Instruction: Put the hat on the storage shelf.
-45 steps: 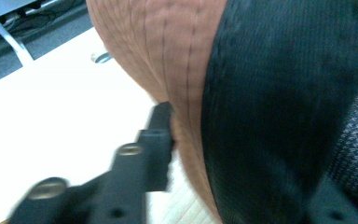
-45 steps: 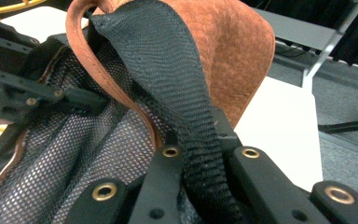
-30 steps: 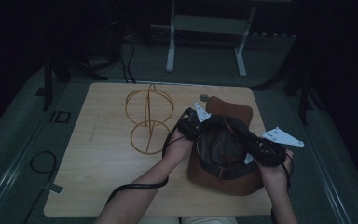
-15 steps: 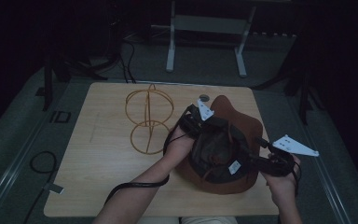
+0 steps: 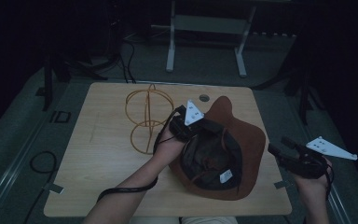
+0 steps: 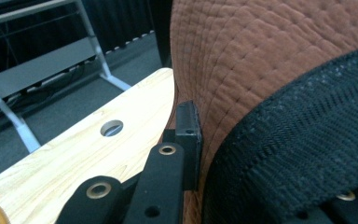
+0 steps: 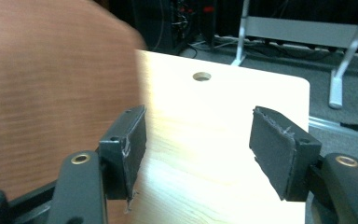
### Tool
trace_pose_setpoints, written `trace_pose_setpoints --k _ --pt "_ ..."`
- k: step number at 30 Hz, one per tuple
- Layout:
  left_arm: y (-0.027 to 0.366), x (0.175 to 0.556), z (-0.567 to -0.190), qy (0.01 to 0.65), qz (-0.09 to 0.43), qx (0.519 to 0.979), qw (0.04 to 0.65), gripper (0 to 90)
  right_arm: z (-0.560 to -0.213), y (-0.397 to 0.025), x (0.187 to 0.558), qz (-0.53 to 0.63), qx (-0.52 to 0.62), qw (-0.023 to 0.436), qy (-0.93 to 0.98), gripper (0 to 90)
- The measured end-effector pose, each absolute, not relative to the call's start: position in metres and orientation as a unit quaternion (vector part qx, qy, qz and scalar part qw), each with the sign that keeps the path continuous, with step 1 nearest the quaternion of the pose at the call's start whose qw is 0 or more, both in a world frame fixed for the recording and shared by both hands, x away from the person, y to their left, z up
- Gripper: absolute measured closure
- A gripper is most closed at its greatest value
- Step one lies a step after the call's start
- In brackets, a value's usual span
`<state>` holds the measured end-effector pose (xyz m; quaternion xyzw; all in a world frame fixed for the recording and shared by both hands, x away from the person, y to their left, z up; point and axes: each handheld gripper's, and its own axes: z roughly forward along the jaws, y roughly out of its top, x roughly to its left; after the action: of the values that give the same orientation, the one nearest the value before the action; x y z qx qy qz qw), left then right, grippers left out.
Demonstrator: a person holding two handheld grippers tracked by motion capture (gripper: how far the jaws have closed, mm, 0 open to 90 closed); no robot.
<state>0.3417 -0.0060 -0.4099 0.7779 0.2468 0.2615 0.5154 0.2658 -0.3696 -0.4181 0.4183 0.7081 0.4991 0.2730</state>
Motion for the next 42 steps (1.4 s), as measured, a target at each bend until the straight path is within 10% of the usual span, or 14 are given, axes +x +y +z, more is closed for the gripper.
trace_pose_setpoints --k 12,30,39,42 --pt "0.020 0.334 -0.398 0.131 0.156 0.759 0.619 86.1 -0.432 -0.345 0.280 0.515 0.373 0.219 0.740 38.4" --pt "-0.011 0.309 -0.390 0.079 0.158 0.756 0.631 86.2 -0.422 -0.268 0.272 0.584 0.231 0.116 0.770 31.0" --pt "-0.019 0.304 -0.388 0.066 0.145 0.756 0.635 86.1 -0.418 -0.258 0.273 0.601 0.219 0.108 0.761 83.6" --pt "-0.017 0.304 -0.386 0.063 0.148 0.755 0.636 85.9 -0.417 -0.259 0.273 0.606 0.217 0.110 0.758 88.3"
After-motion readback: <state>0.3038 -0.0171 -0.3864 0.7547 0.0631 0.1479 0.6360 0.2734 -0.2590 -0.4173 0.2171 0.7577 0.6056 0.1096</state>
